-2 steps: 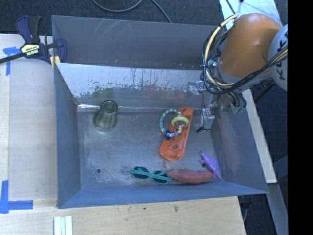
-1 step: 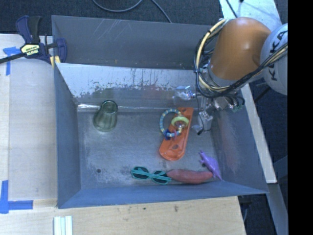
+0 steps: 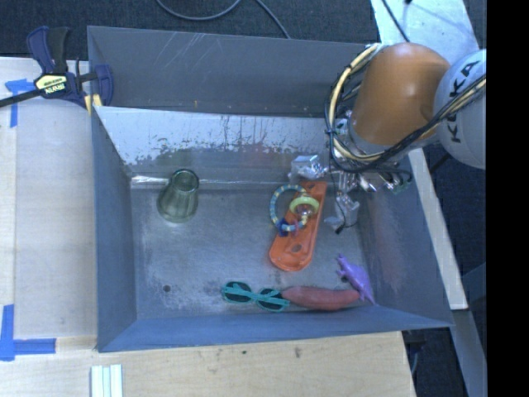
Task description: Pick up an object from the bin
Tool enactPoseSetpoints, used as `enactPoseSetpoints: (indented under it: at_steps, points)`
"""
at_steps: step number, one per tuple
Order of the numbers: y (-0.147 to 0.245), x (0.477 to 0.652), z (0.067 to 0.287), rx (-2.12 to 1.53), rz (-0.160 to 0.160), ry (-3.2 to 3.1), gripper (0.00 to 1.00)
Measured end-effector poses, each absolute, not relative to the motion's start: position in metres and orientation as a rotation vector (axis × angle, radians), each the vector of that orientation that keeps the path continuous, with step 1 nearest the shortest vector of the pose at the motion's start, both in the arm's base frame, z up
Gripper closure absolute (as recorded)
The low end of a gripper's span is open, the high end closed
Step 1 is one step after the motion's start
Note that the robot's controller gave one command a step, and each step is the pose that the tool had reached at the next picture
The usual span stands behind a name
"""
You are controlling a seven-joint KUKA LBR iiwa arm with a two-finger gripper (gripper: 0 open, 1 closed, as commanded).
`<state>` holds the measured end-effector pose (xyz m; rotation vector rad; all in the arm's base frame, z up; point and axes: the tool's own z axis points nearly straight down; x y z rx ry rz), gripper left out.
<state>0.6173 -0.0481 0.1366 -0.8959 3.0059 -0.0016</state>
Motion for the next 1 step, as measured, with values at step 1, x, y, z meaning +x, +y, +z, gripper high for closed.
enactPoseSetpoints:
  at_steps: [1]
  points:
    - [-0.0443,0.6253,0.1108,-1.075,-0.011,2.936,0.00]
